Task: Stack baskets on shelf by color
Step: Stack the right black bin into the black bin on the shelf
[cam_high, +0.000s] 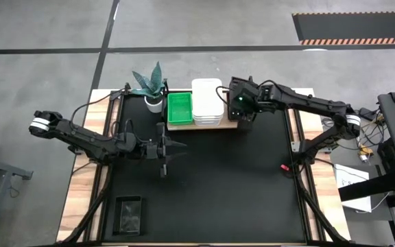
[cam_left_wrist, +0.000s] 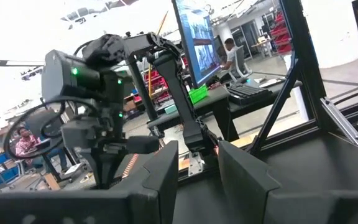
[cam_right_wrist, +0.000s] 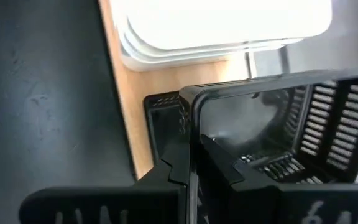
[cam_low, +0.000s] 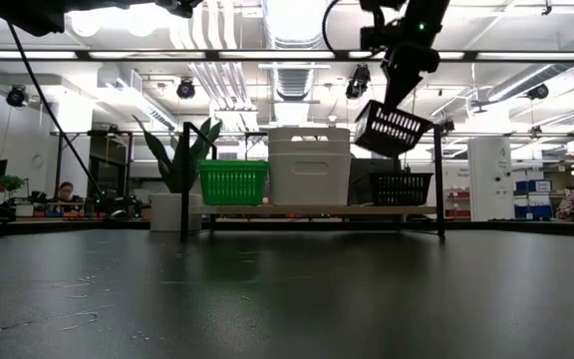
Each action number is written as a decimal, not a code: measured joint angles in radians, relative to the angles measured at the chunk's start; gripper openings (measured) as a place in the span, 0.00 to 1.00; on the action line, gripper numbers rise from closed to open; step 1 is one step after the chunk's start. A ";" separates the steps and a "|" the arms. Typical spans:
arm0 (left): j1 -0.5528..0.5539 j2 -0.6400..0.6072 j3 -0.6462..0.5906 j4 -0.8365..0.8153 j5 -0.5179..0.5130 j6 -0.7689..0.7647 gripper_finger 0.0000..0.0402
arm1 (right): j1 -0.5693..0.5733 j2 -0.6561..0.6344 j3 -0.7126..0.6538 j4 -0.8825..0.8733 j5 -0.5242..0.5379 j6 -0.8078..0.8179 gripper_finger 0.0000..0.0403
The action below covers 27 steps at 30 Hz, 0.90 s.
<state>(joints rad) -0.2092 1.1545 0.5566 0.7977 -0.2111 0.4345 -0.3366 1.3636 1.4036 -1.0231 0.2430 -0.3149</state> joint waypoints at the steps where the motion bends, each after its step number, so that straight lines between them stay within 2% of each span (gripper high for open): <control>1: 0.000 0.000 0.000 0.000 0.000 -0.001 0.25 | -0.007 0.000 -0.011 0.006 -0.017 0.000 0.03; 5: 0.000 0.000 0.000 0.000 0.000 -0.007 0.25 | -0.020 0.000 -0.050 0.018 -0.059 -0.008 0.03; 20: 0.000 0.001 0.000 0.002 0.000 -0.002 0.25 | -0.023 0.000 -0.161 0.185 -0.059 -0.045 0.03; 27: 0.000 0.001 0.001 -0.001 -0.004 -0.005 0.25 | -0.025 0.000 -0.193 0.200 -0.057 -0.063 0.03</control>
<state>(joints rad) -0.2092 1.1553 0.5579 0.7971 -0.2150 0.4294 -0.3612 1.3632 1.2102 -0.8236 0.1856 -0.3776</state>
